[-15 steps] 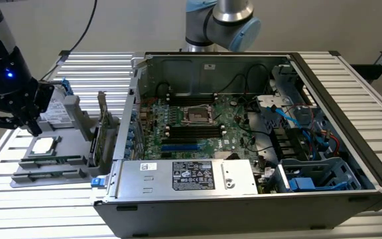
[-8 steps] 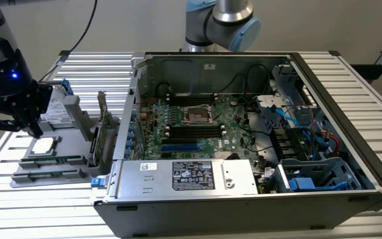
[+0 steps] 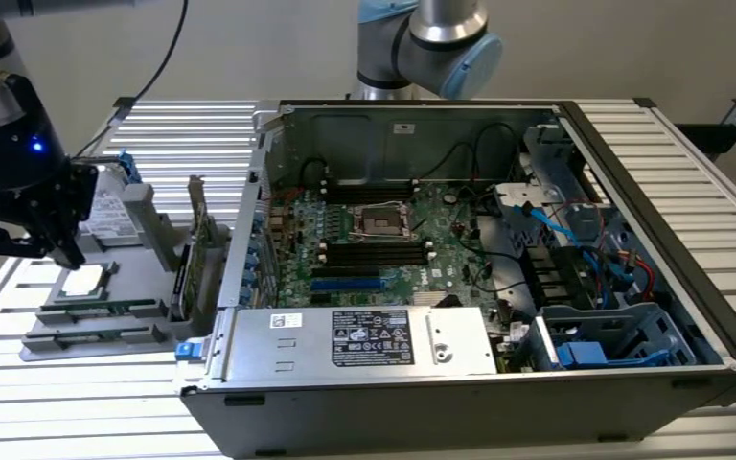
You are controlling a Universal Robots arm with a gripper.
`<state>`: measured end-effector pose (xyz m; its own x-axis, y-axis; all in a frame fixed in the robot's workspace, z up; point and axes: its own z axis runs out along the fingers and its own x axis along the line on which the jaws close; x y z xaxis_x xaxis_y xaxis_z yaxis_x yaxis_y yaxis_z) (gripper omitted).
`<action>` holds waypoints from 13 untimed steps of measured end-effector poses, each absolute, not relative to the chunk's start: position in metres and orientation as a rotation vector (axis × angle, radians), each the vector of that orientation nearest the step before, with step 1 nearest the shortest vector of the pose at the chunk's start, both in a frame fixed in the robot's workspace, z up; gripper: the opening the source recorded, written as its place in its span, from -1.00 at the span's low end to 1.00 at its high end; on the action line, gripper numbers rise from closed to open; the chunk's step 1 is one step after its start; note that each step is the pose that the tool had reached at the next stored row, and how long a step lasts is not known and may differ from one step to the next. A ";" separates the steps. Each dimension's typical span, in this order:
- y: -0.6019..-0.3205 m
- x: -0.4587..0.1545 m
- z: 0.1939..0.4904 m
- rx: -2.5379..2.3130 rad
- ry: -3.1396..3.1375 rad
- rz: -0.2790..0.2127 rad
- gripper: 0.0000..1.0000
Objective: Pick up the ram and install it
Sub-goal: 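Pick up the ram and move it above insertion slot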
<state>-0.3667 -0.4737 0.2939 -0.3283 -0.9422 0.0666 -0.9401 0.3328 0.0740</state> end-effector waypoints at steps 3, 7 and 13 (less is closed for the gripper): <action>-0.474 -0.367 0.292 1.826 -2.435 -0.030 -0.80; -0.474 -0.367 0.291 1.913 -2.367 -0.025 -0.80; -0.474 -0.367 0.290 2.039 -2.258 -0.016 -0.80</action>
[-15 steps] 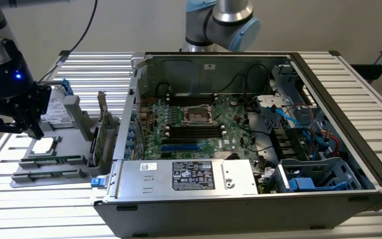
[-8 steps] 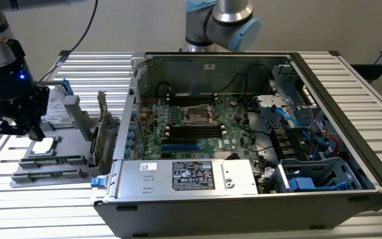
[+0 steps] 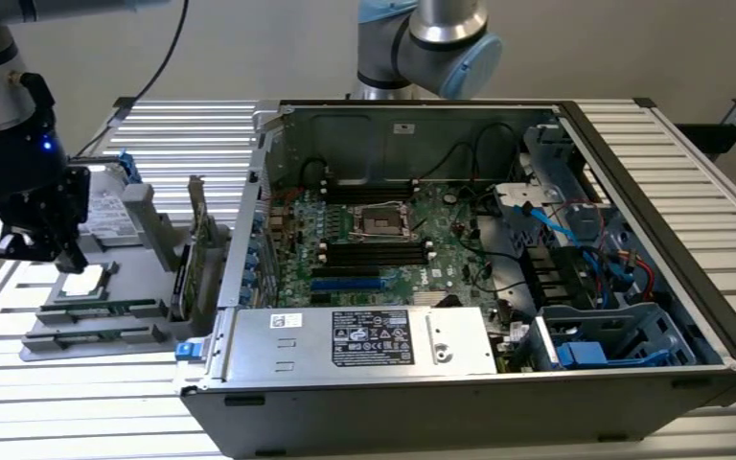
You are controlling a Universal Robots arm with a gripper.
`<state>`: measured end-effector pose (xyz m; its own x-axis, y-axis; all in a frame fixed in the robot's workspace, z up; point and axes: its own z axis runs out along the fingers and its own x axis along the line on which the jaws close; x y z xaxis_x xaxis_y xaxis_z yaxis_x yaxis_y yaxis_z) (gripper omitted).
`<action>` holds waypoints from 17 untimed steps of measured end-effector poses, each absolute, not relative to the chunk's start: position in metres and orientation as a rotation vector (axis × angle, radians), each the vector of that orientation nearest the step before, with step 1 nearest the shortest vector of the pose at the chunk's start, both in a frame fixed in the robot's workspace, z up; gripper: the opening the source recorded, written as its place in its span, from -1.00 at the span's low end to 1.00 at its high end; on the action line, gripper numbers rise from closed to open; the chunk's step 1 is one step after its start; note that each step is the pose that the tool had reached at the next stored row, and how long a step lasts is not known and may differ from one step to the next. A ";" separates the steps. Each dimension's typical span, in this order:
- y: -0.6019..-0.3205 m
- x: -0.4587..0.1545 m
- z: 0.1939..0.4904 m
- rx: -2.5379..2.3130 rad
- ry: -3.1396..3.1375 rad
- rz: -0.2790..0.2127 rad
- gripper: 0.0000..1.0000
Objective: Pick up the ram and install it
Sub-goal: 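Pick up the ram and move it above insertion slot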
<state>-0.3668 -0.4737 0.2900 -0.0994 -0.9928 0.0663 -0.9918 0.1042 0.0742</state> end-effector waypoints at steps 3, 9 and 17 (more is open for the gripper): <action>-0.474 -0.367 0.290 2.100 -2.201 -0.012 -0.80; -0.474 -0.367 0.289 2.217 -2.083 -0.004 -0.80; -0.474 -0.368 0.289 2.236 -2.060 0.000 -0.80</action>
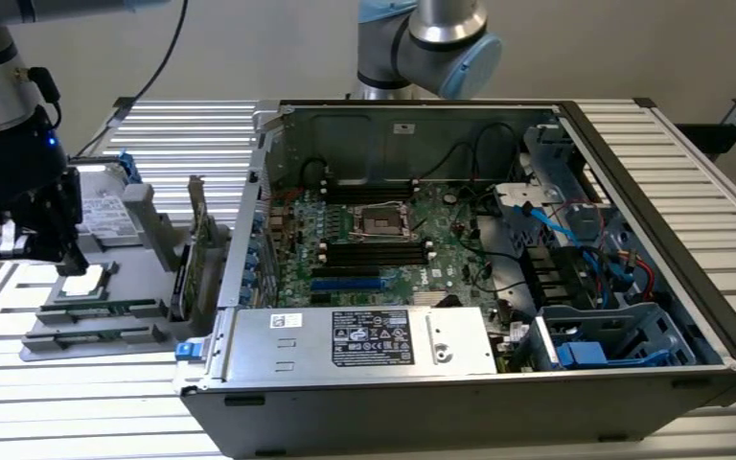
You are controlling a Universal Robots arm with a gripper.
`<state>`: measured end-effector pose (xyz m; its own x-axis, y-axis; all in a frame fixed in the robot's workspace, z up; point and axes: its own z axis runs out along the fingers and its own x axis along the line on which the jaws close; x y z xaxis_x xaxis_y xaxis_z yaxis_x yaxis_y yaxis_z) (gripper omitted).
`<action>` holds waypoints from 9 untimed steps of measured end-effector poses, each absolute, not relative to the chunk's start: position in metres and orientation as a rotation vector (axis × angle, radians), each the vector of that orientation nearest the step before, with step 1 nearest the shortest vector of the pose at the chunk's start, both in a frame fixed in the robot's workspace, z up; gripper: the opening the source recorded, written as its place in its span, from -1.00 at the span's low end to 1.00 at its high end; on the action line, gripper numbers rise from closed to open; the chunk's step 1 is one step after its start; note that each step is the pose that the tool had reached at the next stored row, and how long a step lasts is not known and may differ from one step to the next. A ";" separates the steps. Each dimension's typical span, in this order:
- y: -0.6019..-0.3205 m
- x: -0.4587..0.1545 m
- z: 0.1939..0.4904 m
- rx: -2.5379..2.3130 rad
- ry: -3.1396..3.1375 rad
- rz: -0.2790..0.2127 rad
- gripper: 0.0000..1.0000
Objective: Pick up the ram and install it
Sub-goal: 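Pick up the ram and move it above insertion slot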
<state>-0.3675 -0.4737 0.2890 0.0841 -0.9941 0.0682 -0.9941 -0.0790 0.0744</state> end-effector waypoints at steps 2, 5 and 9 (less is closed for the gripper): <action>-0.474 -0.368 0.289 2.236 -2.060 0.000 -0.76; -0.474 -0.368 0.289 2.236 -2.060 0.000 -0.51; -0.474 -0.368 0.288 2.238 -2.059 0.000 -0.38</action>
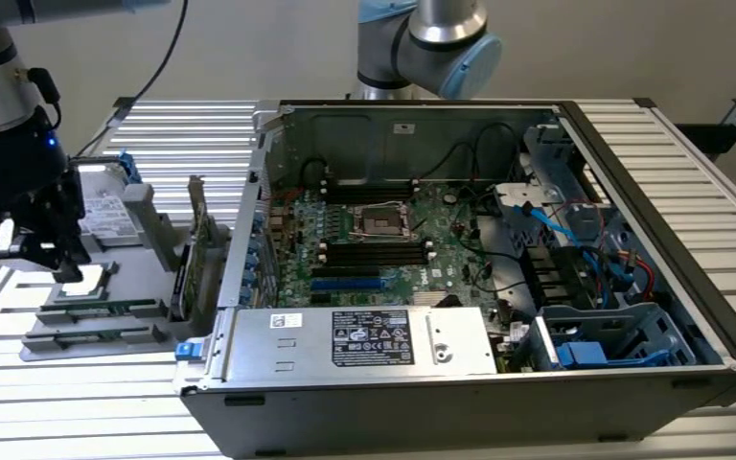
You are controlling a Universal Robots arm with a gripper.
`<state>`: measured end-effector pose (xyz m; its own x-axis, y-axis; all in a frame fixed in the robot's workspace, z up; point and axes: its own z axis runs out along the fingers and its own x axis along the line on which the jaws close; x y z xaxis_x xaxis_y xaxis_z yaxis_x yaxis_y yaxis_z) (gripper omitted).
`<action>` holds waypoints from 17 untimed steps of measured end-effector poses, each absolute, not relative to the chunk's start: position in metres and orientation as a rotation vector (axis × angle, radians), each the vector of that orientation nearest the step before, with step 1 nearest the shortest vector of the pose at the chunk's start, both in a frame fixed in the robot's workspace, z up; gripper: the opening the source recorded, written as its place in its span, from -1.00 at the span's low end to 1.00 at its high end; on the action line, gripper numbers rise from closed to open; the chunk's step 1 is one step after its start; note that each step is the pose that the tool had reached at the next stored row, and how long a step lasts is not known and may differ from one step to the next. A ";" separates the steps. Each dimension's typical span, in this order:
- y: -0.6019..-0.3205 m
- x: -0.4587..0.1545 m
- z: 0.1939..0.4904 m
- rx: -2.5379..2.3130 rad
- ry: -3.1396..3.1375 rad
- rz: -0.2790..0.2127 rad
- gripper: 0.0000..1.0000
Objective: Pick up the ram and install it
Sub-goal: 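Pick up the ram and move it above insertion slot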
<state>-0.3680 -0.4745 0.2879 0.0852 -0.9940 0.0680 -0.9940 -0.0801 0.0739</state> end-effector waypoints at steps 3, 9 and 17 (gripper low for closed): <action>-0.477 -0.369 0.285 2.243 -2.053 0.000 -0.38; -0.485 -0.372 0.276 2.255 -2.041 0.001 -0.38; -0.493 -0.379 0.262 2.268 -2.028 0.000 -0.38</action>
<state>-0.3792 -0.4934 0.2616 0.1137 -0.9913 0.0659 -0.9913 -0.1088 0.0737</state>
